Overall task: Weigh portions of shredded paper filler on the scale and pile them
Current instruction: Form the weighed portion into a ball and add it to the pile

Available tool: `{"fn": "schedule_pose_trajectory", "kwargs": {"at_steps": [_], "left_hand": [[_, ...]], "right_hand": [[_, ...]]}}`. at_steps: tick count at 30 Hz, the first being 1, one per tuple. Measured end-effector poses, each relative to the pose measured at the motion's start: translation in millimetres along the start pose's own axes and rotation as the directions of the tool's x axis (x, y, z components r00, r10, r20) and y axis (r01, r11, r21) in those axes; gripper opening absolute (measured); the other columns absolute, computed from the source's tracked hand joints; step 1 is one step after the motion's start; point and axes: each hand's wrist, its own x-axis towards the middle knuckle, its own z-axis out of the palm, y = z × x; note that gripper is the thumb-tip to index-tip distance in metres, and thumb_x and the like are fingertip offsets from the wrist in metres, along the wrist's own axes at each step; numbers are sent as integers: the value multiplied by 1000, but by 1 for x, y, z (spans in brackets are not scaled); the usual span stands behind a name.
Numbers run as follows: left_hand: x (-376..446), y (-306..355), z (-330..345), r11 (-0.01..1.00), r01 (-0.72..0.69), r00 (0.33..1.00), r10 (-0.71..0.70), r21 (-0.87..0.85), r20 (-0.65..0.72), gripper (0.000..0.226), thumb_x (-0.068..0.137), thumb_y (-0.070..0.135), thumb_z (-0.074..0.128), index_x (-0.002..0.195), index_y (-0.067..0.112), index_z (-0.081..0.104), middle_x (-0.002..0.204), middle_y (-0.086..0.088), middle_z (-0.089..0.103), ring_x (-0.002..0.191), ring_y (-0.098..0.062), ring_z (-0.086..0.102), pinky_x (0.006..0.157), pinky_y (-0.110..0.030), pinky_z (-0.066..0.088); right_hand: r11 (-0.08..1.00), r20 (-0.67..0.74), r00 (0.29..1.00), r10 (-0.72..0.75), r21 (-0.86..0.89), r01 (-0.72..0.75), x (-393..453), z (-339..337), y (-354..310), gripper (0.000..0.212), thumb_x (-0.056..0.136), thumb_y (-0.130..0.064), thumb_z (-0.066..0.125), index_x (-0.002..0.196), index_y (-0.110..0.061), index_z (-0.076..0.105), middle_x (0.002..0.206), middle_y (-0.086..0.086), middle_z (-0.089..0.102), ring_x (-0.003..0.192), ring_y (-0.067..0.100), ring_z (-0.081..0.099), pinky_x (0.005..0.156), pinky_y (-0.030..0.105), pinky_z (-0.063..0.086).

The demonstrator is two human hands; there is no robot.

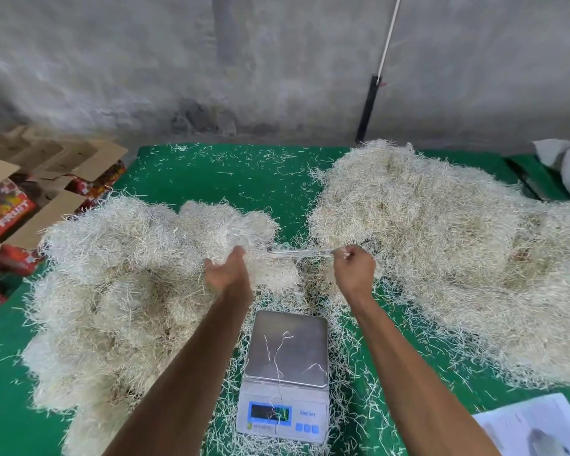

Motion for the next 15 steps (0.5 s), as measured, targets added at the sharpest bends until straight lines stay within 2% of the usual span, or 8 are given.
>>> {"fn": "schedule_pose_trajectory", "kwargs": {"at_steps": [2, 4, 7, 9, 10, 12, 13, 15], "left_hand": [[0, 1, -6, 1000, -15, 1000, 15, 16, -2, 91, 88, 45, 72, 157, 11, 23, 164, -15, 21, 148, -37, 26, 118, -44, 29], [1, 2, -9, 995, -64, 997, 67, 73, -30, 86, 83, 38, 75, 152, 9, 32, 154, -18, 38, 137, -39, 44, 110, -47, 43], [-5, 3, -9, 983, -117, 993, 120, 139, -18, 77, 82, 35, 75, 146, 8, 41, 141, -18, 54, 123, -37, 57, 98, -47, 52], [-8, 0, -4, 976, -143, 990, 139, 167, 30, 78, 84, 39, 74, 147, 10, 38, 145, -17, 50, 128, -37, 54, 104, -47, 48], [-10, -2, 0, 975, -135, 990, 127, 175, 58, 82, 87, 42, 72, 151, 10, 33, 152, -18, 43, 136, -38, 46, 110, -48, 42], [-16, -3, 7, 981, -84, 991, 64, 175, 120, 89, 93, 47, 67, 158, 9, 18, 164, -18, 20, 149, -38, 24, 122, -48, 24], [-16, -3, 9, 985, -77, 987, 53, 156, 152, 90, 94, 47, 66, 159, 11, 15, 165, -18, 13, 151, -38, 17, 123, -49, 19], [-15, -1, 5, 976, -129, 983, 102, 174, 155, 96, 86, 43, 76, 159, 18, 19, 164, -19, 17, 149, -41, 23, 119, -53, 27]], "right_hand": [[999, -45, 998, 35, 40, -33, 2, -3, 1, 24, 105, -19, 57, 120, -4, 67, 70, 14, 69, 48, 17, 53, 48, 36, 50], [984, -16, 993, 113, 138, -110, 1, -5, -1, 22, 104, -18, 59, 119, -3, 67, 72, 7, 71, 47, 11, 57, 46, 32, 52], [869, 277, 950, 146, 422, -257, -6, -6, -10, 27, 102, -18, 61, 128, -9, 60, 102, 8, 72, 60, 12, 66, 55, 25, 54], [911, 454, 891, -7, 371, -182, -17, 2, -14, 34, 99, -38, 65, 131, -29, 59, 119, 2, 69, 72, 16, 72, 64, 27, 59], [939, 516, 854, -61, 320, -126, -24, 7, -18, 37, 96, -52, 67, 130, -39, 58, 116, -3, 70, 73, 15, 71, 67, 27, 59], [970, 534, 839, -100, 238, -36, -33, 15, -22, 38, 87, -67, 71, 116, -43, 63, 89, -3, 68, 61, 14, 64, 66, 32, 56], [972, 510, 850, -129, 235, 6, -34, 16, -23, 29, 87, -65, 73, 99, -39, 67, 74, 0, 60, 53, 17, 53, 60, 32, 51], [966, 445, 882, -151, 256, 36, -29, 11, -22, 30, 91, -56, 73, 74, -33, 65, 62, 6, 48, 49, 18, 37, 51, 30, 42]]}}
